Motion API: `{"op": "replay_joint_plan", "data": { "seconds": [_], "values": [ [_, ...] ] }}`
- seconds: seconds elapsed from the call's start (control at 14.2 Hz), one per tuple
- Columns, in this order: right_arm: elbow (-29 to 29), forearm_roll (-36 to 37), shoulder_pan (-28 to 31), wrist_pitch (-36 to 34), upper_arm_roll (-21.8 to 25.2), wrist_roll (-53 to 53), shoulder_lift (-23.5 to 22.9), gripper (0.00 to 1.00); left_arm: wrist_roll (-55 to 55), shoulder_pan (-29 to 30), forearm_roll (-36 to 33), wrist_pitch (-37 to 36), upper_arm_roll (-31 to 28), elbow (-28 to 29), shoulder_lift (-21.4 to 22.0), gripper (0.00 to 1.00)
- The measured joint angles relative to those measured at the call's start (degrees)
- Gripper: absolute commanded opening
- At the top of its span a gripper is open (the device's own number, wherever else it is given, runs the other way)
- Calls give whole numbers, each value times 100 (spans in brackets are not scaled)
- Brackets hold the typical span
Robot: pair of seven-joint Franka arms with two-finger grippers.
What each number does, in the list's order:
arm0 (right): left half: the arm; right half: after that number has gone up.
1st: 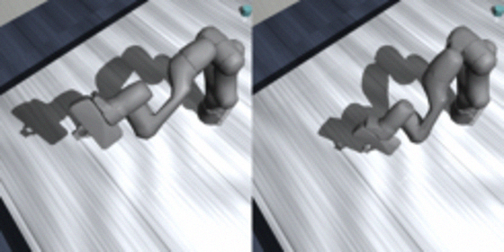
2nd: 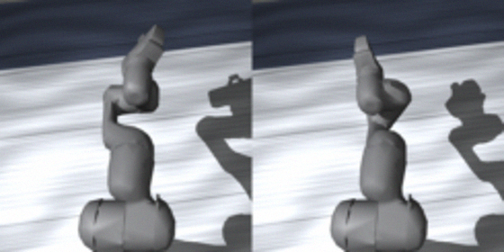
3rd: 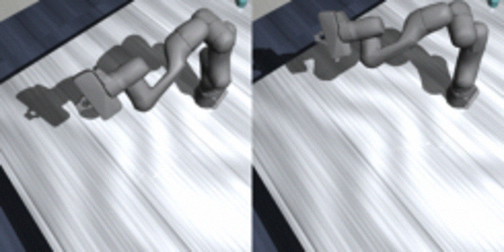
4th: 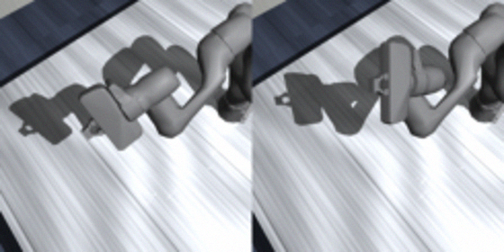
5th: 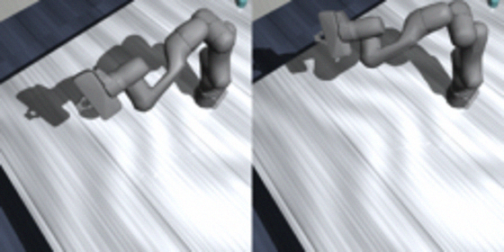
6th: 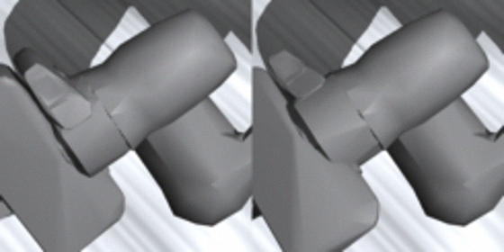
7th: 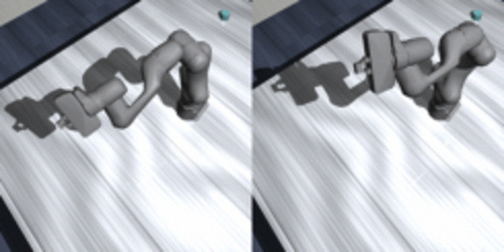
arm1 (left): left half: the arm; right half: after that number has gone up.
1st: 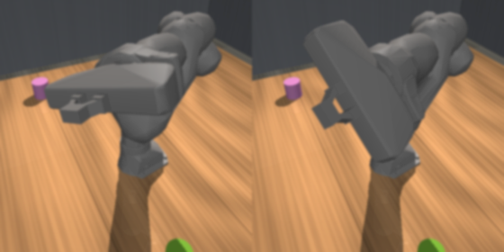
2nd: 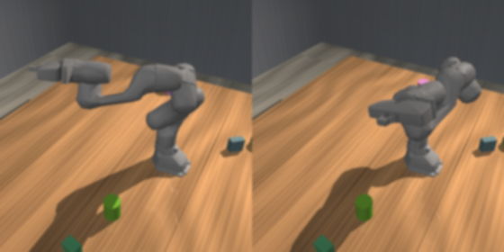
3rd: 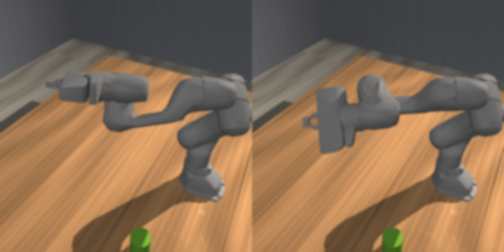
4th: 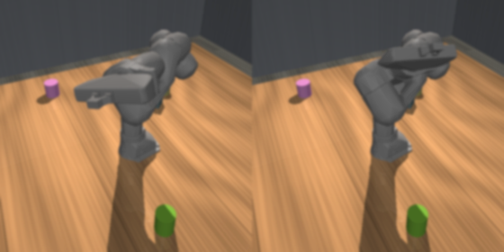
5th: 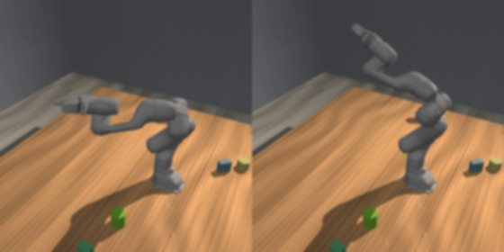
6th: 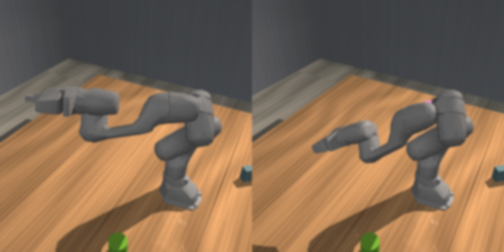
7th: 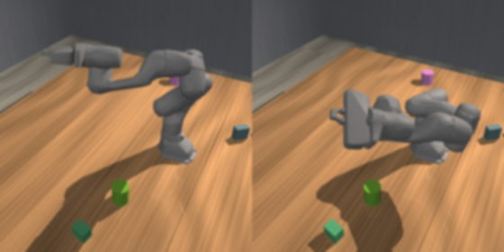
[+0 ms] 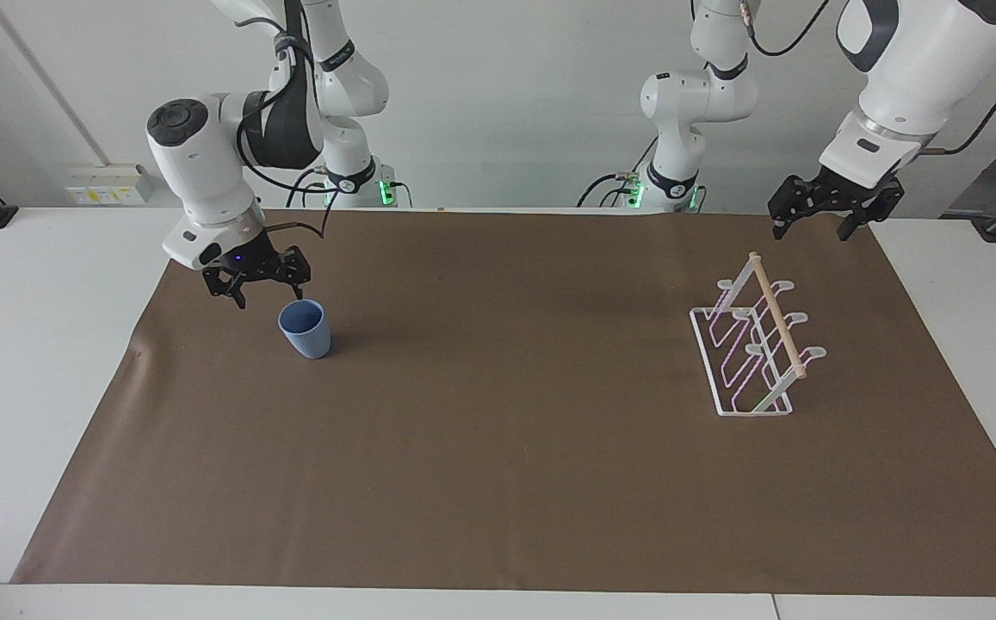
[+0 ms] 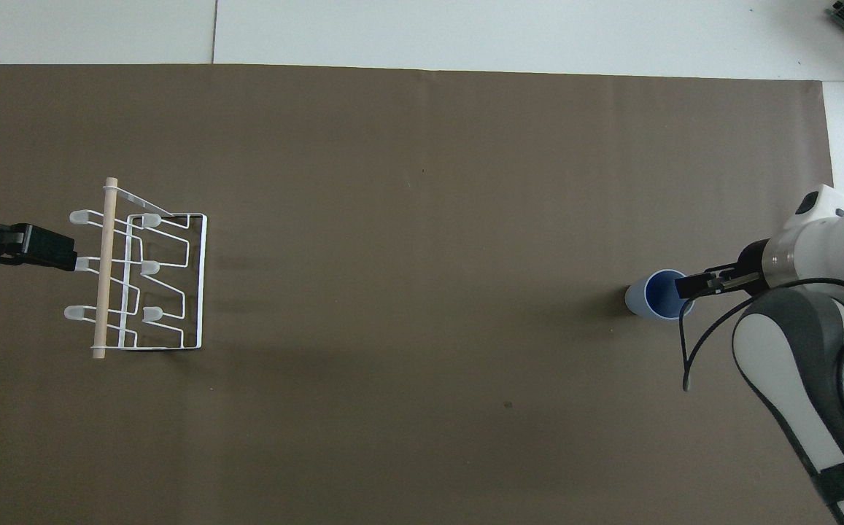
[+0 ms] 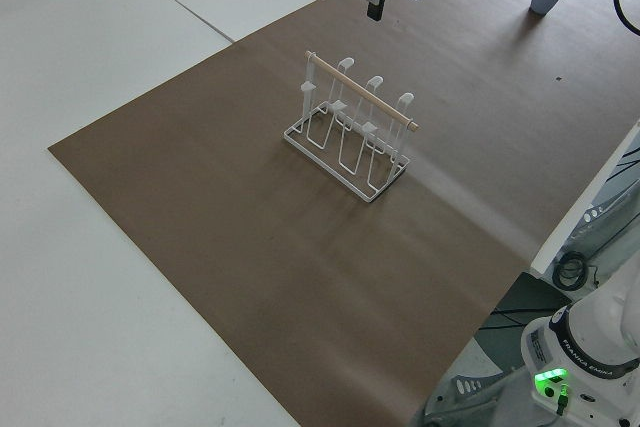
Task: Hang cup on cup holder
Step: 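Reach the right gripper to the blue cup and grasp its rim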
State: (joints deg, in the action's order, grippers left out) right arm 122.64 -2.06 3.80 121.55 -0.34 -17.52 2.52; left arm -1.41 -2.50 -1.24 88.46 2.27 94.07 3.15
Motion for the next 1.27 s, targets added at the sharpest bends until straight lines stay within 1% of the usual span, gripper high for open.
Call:
{"op": "replay_joint_plan", "data": {
  "seconds": [0.21, 0.49, 0.77, 0.91, 1.06, 1.13, 1.2, 1.27],
  "values": [
    [11, -99, 168, 223, 11, -427, -360, 100, 0, 0, 0, 0, 0, 0, 4, 100],
    [158, -100, 149, 542, -16, -436, -417, 100, 0, 0, 0, 2, 0, 0, 5, 100],
    [287, -100, 117, 703, -17, -437, -417, 100, 0, 0, 0, 2, 0, 0, 5, 100],
    [357, -100, 116, 763, -17, -438, -417, 79, 0, 0, 0, 2, 0, 0, 5, 100],
    [380, -100, 116, 780, -17, -438, -417, 56, 0, 0, 0, 2, 0, 0, 5, 100],
    [384, -100, 115, 780, -17, -438, -417, 45, 0, 0, 0, 2, 0, 0, 5, 100],
    [387, -100, 111, 780, -17, -438, -417, 38, 0, 0, 0, 2, 0, 0, 5, 100],
    [388, -100, 106, 780, -17, -438, -417, 27, 0, 0, 0, 2, -1, 0, 5, 100]
  ]
}}
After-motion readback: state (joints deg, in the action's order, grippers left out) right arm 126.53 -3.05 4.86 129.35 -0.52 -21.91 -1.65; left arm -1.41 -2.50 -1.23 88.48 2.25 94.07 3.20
